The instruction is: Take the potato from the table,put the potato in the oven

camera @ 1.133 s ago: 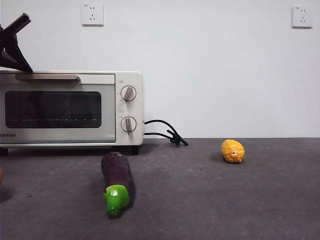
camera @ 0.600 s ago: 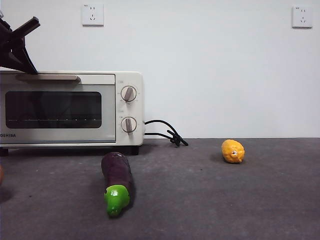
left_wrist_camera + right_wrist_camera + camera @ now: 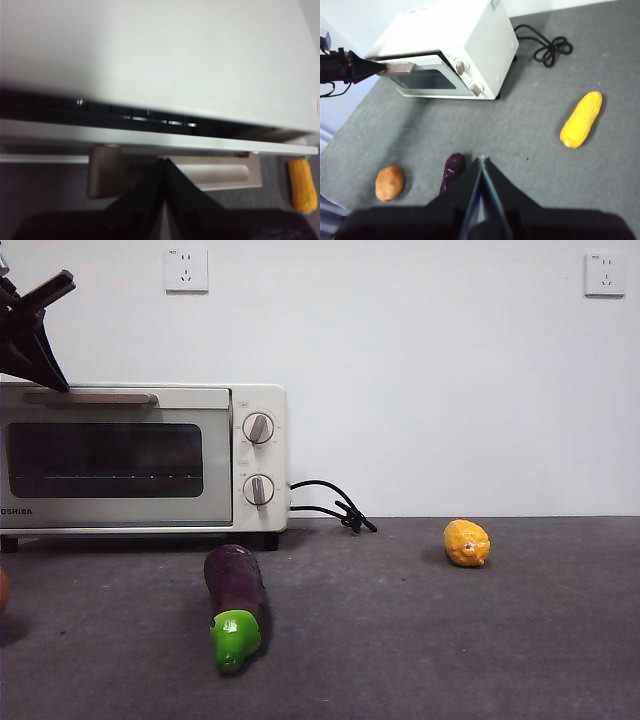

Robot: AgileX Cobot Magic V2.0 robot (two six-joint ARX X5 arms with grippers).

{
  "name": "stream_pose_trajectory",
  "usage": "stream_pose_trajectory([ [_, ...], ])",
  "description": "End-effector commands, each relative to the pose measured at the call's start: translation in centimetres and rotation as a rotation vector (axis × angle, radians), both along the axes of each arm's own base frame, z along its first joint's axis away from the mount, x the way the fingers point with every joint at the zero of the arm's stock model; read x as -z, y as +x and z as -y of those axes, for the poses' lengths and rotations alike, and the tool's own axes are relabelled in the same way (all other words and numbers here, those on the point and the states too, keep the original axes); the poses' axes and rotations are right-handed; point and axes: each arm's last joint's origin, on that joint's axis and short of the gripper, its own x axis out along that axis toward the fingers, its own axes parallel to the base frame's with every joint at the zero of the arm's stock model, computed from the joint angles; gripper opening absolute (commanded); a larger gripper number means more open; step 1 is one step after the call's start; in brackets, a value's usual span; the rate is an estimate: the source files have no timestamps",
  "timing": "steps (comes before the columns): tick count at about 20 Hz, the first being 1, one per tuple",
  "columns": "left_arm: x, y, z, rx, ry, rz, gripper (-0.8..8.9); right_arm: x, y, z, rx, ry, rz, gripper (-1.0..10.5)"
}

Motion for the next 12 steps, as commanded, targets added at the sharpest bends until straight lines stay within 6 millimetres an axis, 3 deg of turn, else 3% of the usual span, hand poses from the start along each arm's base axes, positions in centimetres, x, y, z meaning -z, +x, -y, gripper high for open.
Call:
stream_pose_trajectory([
  [1,2.9,-0.1,0.1,0.040,0.043,-0.132,-0.06,-0.2,-0.1,0.0,-0.007,-0.002,0.012,0.0],
  [12,3.7,-0.9,1.6,0.118,0.240,-0.234,-0.06,-0.6,-1.7,0.0,-0.007,-0.002,0.035,0.0],
])
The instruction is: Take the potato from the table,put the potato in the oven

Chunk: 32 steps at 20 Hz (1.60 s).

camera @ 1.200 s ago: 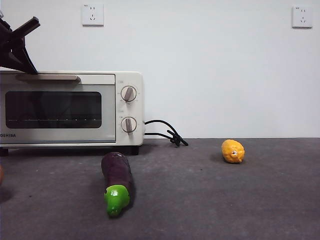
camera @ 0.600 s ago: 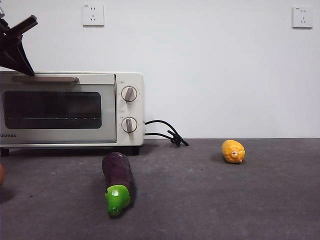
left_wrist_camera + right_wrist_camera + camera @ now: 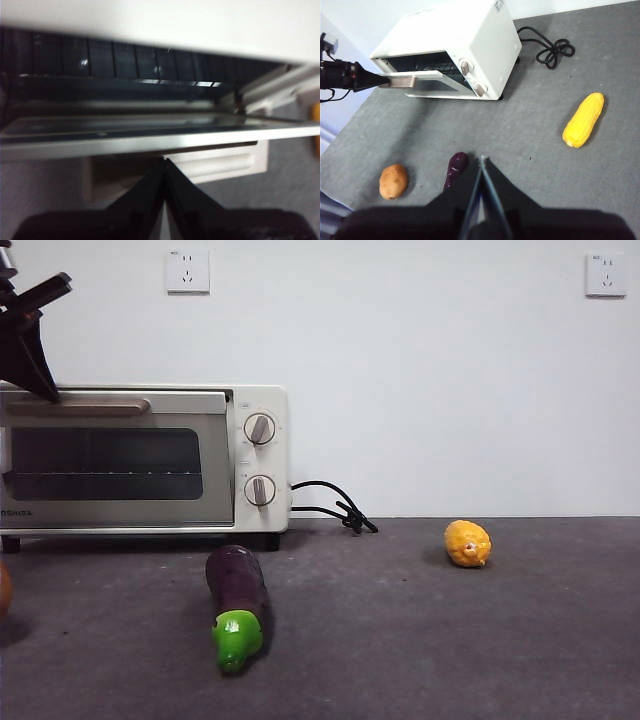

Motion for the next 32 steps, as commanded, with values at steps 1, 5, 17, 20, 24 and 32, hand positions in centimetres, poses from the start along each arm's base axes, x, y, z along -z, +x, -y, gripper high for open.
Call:
stream_pose_trajectory([
  [1,3.4,0.4,0.5,0.027,0.112,-0.136,-0.06,-0.3,-0.6,0.0,-0.007,-0.003,0.018,0.0],
  [5,3.6,0.3,1.6,0.050,0.160,-0.158,-0.06,-0.4,-1.4,0.0,-0.006,-0.003,0.022,0.0],
  [17,3.9,-0.3,4.6,0.077,0.320,-0.223,-0.06,-0.7,-2.8,0.0,-0.006,-0.003,0.057,0.0],
  [20,3.9,-0.3,4.9,0.085,0.324,-0.227,-0.06,-0.7,-2.8,0.0,-0.007,-0.004,0.056,0.0],
  [24,4.1,-0.8,5.3,0.105,0.328,-0.273,-0.06,-0.7,-2.8,0.0,-0.010,-0.009,0.052,0.0],
  [32,4.4,-1.4,5.7,0.149,0.343,-0.328,-0.06,-0.6,-2.8,0.0,-0.017,-0.022,0.061,0.0],
])
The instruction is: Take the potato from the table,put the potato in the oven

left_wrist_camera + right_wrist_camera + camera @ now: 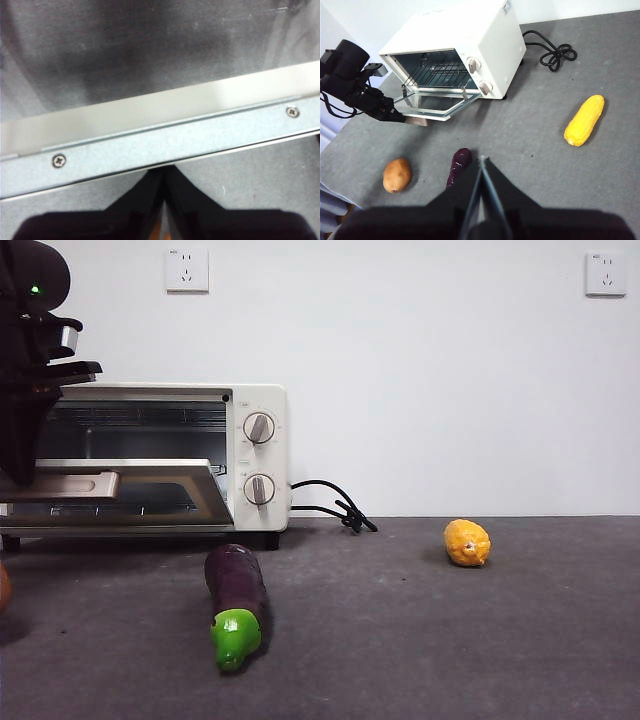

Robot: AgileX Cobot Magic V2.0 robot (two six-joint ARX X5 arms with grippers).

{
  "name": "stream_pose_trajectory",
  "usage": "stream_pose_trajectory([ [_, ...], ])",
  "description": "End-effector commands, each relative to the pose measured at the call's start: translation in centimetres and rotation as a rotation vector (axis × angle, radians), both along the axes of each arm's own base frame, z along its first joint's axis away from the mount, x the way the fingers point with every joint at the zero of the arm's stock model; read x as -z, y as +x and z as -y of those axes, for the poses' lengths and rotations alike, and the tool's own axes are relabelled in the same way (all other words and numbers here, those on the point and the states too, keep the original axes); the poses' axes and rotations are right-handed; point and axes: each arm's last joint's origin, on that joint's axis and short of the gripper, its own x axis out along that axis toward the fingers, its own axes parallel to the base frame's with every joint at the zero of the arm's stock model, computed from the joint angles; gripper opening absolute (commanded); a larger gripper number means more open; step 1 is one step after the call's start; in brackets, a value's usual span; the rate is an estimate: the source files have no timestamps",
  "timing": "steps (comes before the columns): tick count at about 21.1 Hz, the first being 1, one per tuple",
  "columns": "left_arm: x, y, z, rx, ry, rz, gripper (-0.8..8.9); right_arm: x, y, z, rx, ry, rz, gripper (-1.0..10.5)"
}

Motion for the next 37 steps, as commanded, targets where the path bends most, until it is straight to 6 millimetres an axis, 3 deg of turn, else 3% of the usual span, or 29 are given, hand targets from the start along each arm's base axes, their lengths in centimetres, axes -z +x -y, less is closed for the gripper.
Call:
stream_pose_trajectory([
  [1,0.3,0.4,0.3,0.043,0.015,0.017,-0.06,-0.2,-0.1,0.0,-0.008,-0.006,0.017,0.0],
  [10,2.9,1.0,0.3,0.050,0.025,-0.068,-0.06,0.2,-0.3,0.0,-0.021,-0.028,-0.008,0.0],
  [18,2.9,0.0,0.8,0.102,0.031,-0.158,-0.06,0.7,-0.6,0.0,-0.038,-0.038,-0.062,0.0],
  [21,1.2,-0.8,0.8,0.116,0.027,-0.104,-0.06,0.6,-0.7,-0.3,-0.147,0.032,-0.062,0.0],
  [23,-1.4,-2.1,0.7,0.117,0.020,-0.014,-0.06,0.3,0.0,-0.6,-0.255,0.103,-0.043,0.0],
  [26,-6.4,-5.8,0.5,0.131,-0.056,0.167,-0.05,0.1,1.7,-1.2,-0.284,0.185,-0.078,0.1],
  [30,-12.5,-12.8,0.0,0.126,-0.142,0.437,-0.05,-0.9,3.1,-3.8,-0.344,0.224,-0.033,0.1],
  [33,-15.2,-18.7,-0.6,0.119,-0.158,0.605,-0.05,-1.3,4.5,-7.7,-0.421,0.265,-0.015,0.3],
  [37,-16.9,-26.0,-1.3,0.108,-0.174,0.797,-0.05,0.2,6.2,-14.9,-0.537,0.211,-0.126,0.4],
])
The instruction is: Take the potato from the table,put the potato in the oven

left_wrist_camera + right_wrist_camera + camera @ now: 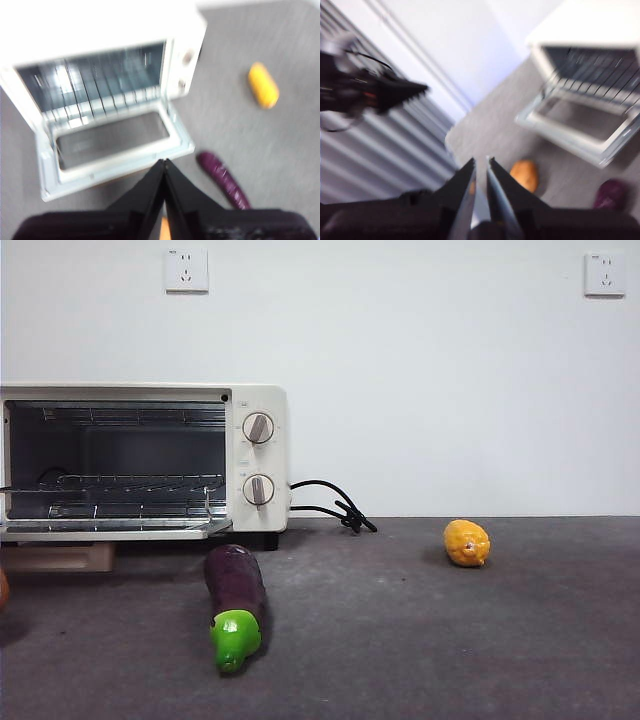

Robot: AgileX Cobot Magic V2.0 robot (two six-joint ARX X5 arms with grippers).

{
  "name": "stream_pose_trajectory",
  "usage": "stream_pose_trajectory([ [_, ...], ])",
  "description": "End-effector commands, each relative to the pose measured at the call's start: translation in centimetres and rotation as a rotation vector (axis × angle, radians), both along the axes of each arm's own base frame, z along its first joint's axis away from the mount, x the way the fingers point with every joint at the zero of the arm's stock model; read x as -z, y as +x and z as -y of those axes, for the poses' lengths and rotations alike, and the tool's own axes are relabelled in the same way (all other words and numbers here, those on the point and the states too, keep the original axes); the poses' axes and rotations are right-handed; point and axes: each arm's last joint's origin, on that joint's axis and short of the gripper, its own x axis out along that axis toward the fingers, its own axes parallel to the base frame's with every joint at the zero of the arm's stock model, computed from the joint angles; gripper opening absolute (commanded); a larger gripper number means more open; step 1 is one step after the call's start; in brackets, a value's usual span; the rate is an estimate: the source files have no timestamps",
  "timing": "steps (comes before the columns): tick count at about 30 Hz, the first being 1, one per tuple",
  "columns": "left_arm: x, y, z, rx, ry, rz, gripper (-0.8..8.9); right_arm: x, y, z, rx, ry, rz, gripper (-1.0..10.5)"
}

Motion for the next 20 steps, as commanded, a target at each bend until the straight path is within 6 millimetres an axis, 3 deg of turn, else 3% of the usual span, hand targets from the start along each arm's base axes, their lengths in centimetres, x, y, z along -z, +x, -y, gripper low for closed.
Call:
stream_pose_trajectory([
  [1,-0.2,-3.6,-0.4,-0.008,-0.019,0.075,-0.05,0.8,0.8,-4.2,-0.071,-0.061,-0.071,0.7],
  [9,1.2,-9.4,-1.0,-0.045,-0.005,0.062,-0.05,1.5,2.6,-13.7,-0.147,-0.318,-0.049,1.0],
  [13,1.5,-10.8,-1.2,-0.060,-0.002,0.097,-0.05,2.1,3.3,-17.6,-0.172,-0.391,-0.033,2.5],
  [20,1.6,-12.2,-1.4,-0.067,-0.010,0.145,-0.05,5.5,5.2,-23.1,-0.164,-0.462,-0.027,3.4],
])
